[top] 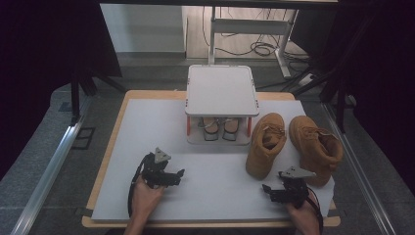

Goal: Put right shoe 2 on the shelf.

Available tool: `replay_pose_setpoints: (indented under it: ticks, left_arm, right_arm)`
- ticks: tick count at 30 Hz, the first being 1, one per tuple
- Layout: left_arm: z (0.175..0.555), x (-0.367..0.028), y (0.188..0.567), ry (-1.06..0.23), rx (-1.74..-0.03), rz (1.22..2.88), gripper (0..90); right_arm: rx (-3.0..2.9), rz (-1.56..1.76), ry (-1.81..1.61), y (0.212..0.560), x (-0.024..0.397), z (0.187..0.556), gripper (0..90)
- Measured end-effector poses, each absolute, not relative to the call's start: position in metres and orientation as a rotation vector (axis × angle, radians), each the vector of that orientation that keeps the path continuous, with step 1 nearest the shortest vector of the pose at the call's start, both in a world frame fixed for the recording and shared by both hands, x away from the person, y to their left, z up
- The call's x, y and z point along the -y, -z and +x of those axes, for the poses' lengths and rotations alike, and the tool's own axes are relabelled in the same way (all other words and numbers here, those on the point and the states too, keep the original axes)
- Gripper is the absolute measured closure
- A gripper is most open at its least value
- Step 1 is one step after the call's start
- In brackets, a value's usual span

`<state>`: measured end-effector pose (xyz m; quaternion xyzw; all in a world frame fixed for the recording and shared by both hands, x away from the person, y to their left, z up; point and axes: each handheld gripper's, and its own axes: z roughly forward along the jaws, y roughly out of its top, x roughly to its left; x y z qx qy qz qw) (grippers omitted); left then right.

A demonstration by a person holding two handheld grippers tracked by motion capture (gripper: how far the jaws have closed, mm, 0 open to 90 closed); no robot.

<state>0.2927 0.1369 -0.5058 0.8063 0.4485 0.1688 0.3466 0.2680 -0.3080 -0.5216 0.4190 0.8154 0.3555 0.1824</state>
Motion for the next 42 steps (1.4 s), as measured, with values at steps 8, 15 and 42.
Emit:
replay_pose_setpoints:
  ticks: [8,15,42]
  left_arm:
    - [0.288,-0.141,0.516,-0.457,-1.181,2.121,10.0]
    - [0.29,-0.141,0.524,-0.438,-1.203,2.115,10.0]
    - [0.289,-0.141,0.525,-0.447,-1.198,2.111,10.3]
  right_arm:
    - [-2.303,1.183,-1.0,0.521,0.308,0.268,15.9]
    - [-2.306,1.186,-1.002,0.521,0.308,0.268,15.6]
    - [-2.283,1.168,-0.995,0.513,0.306,0.26,58.6]
